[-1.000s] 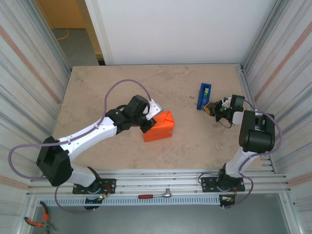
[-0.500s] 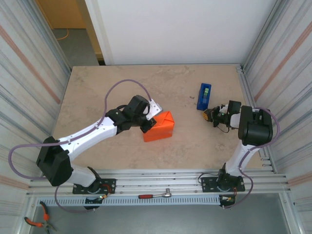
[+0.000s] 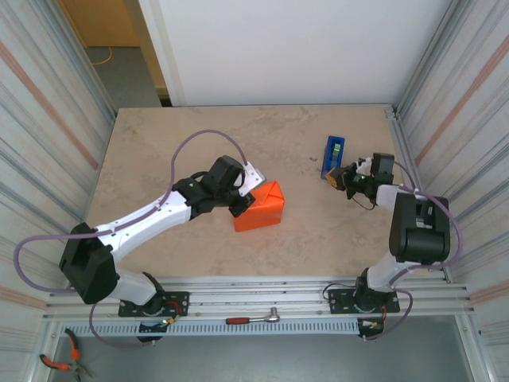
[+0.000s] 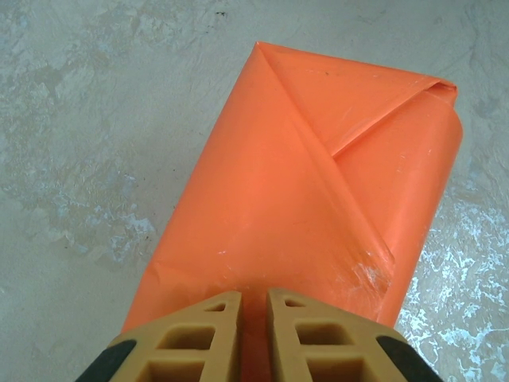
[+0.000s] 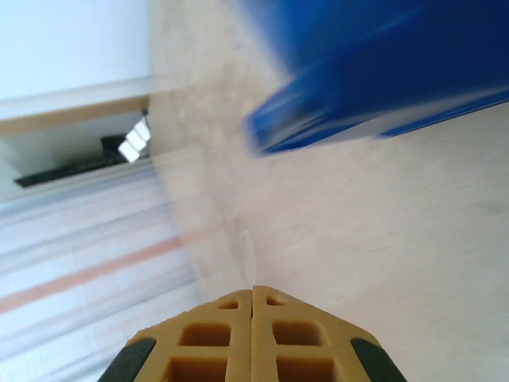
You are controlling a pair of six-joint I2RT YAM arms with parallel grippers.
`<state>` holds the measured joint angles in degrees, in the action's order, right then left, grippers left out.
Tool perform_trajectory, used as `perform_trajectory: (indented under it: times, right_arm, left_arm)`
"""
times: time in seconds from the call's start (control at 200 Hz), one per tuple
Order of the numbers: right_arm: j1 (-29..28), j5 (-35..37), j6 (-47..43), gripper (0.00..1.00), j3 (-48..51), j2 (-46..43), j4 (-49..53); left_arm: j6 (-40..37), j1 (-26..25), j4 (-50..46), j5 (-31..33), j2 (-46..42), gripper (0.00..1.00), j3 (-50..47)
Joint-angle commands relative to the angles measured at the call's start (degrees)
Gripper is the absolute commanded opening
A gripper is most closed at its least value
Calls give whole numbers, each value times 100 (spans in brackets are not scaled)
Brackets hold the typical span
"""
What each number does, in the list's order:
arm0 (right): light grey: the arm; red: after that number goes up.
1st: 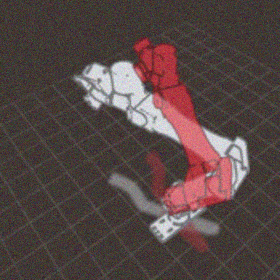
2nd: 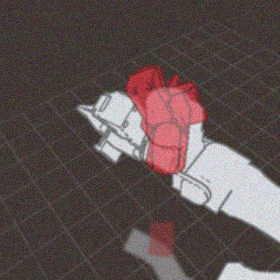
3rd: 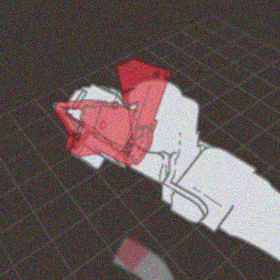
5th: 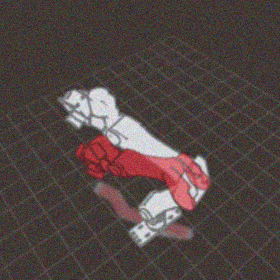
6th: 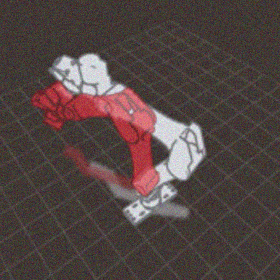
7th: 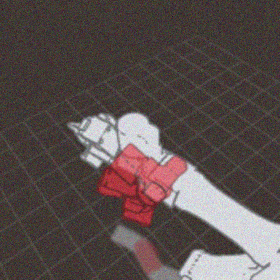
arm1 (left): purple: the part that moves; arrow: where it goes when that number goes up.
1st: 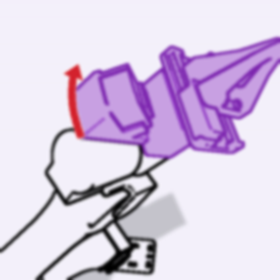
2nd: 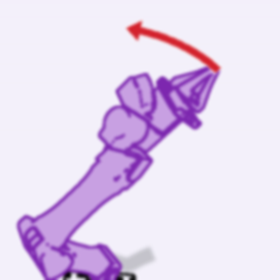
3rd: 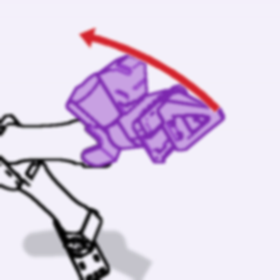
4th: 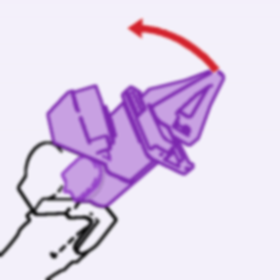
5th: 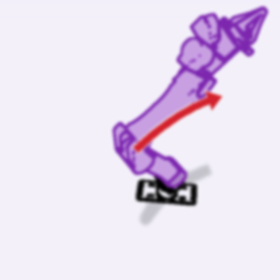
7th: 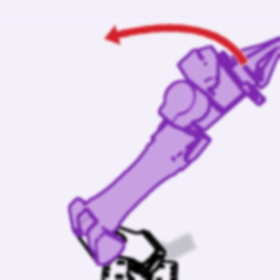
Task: Wrap the gift box in paper
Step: Tear off the tape with the cutter, then stick the wrapping paper to the gift box.
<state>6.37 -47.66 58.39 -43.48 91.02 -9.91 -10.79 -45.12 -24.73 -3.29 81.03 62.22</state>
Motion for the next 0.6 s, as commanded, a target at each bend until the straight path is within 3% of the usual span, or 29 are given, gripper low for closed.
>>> perform_trajectory:
  times: [0.0, 0.276, 0.596]
  right_arm:
    - [-428, -36, -293, 0, -316, -588, 843]
    - [-1916, 382, -317, 0, -782, -1550, 1817]
    - [-3245, 981, 217, 0, -802, -1821, 1623]
  left_arm:
    - [-125, -146, -533, -146, 207, 17, -240]
    - [-134, -146, -534, -131, 211, 17, -246]
    - [-126, -146, -528, -146, 229, 17, -249]
